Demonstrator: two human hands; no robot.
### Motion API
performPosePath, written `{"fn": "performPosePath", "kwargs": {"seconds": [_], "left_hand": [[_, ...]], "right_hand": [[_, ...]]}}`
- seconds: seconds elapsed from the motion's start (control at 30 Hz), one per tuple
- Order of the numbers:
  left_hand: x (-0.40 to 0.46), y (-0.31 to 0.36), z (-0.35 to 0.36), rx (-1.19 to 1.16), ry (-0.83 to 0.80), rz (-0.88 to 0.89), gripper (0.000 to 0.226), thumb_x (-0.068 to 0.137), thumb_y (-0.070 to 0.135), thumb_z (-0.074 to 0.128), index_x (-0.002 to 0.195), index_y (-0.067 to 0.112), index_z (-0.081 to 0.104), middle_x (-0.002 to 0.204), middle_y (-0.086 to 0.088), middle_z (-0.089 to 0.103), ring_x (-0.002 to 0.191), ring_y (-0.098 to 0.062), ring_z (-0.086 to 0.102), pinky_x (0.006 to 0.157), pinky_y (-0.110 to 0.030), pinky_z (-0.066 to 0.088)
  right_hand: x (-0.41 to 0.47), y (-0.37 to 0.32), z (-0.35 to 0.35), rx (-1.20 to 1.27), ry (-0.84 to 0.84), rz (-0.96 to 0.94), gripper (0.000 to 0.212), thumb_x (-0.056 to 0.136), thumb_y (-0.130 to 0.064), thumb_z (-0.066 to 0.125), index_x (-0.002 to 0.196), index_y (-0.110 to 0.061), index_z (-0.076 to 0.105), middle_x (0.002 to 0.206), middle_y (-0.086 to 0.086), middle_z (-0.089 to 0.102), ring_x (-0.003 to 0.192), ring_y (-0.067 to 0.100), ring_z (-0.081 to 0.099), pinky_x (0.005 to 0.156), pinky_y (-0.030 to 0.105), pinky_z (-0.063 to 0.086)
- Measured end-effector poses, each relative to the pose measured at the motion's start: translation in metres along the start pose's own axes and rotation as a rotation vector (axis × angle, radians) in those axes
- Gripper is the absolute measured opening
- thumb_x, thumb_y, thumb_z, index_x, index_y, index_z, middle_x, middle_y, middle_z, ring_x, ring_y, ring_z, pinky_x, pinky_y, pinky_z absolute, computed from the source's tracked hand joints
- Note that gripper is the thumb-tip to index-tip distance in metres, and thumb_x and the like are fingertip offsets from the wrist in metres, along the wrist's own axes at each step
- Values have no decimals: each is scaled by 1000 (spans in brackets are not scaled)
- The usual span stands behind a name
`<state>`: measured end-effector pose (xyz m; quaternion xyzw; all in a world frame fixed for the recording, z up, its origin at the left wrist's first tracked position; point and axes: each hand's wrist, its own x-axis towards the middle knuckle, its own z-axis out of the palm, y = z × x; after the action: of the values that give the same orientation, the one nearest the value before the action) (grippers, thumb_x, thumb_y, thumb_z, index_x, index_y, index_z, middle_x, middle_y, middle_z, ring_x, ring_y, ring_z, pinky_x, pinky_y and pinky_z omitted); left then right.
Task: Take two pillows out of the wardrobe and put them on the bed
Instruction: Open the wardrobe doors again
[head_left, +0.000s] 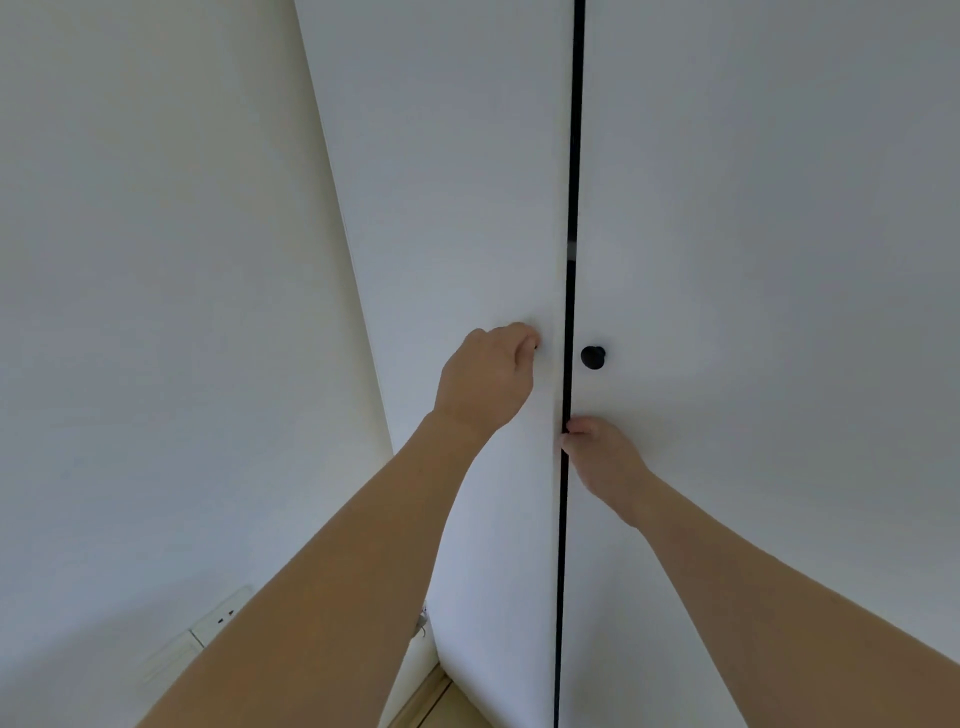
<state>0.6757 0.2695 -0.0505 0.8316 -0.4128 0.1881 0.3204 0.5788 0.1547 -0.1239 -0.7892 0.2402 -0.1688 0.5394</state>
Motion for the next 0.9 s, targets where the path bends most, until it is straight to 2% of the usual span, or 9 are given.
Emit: {"fn": "performPosePath", "kwargs": {"seconds": [0.17, 0.3, 0.37, 0.43, 0.53, 0.6, 0.7, 0.8, 0.9], "left_hand": [[-11, 3, -11, 227, 198, -38, 55, 93, 67, 34, 73, 19, 53, 62, 6, 54, 70, -16, 49, 56, -29, 45], [-23, -7, -24, 343, 283, -91, 48, 90, 62, 45, 64, 22, 43, 54, 9, 42, 61, -12, 47, 49, -18, 28], [-34, -16, -31, 341, 405, -43, 40, 84, 56, 57, 72, 22, 41, 58, 8, 44, 59, -12, 46, 50, -17, 23], [-43, -27, -37, 320, 571, 71, 42, 76, 49, 67, 91, 18, 44, 76, 0, 59, 66, -17, 51, 57, -21, 31], [-50, -42, -48, 404, 670, 218, 63, 77, 43, 65, 126, 13, 40, 119, -12, 63, 102, -27, 60, 84, -36, 43], [-56, -47, -58, 448, 682, 259, 69, 81, 42, 62, 136, 12, 35, 133, -15, 56, 117, -30, 57, 93, -42, 41], [-68, -59, -70, 502, 703, 268, 71, 84, 43, 61, 141, 11, 32, 141, -20, 49, 125, -32, 53, 102, -48, 38], [-79, -75, -80, 578, 719, 250, 71, 86, 44, 63, 141, 11, 34, 142, -19, 49, 126, -31, 52, 107, -54, 33], [-90, -92, -91, 661, 747, 235, 68, 87, 44, 63, 141, 10, 39, 137, -14, 53, 120, -31, 55, 105, -57, 34]], "right_hand": [[-9, -9, 3, -16, -269, 49, 29, 100, -33, 47, 122, -21, 61, 114, -4, 66, 105, 14, 61, 101, 36, 45], [0, -20, 13, -131, -441, 20, 25, 90, -41, 62, 104, -21, 67, 103, -6, 73, 96, 9, 68, 104, 38, 44], [4, -25, 23, -220, -467, -21, 29, 85, -46, 67, 98, -20, 71, 95, -7, 75, 90, 8, 70, 103, 37, 43], [5, -25, 34, -254, -499, -38, 39, 80, -49, 69, 98, -15, 73, 89, -6, 76, 89, 11, 71, 103, 36, 43], [2, -22, 50, -272, -495, -132, 56, 74, -60, 69, 96, -9, 74, 91, 3, 76, 92, 19, 70, 99, 39, 47], [-1, -19, 60, -289, -452, -224, 63, 68, -69, 68, 107, -19, 71, 106, -5, 72, 103, 16, 66, 98, 36, 49], [-6, -24, 75, -278, -447, -350, 77, 69, -64, 71, 137, -36, 45, 128, -23, 47, 122, 2, 46, 104, 28, 37], [-3, -32, 90, -257, -467, -501, 95, 67, -60, 77, 144, -43, 25, 136, -30, 34, 133, -2, 33, 107, 24, 29], [6, -42, 111, -372, -510, -638, 108, 65, -73, 69, 147, -50, 4, 157, -23, 15, 144, 4, 18, 117, 37, 25]]}}
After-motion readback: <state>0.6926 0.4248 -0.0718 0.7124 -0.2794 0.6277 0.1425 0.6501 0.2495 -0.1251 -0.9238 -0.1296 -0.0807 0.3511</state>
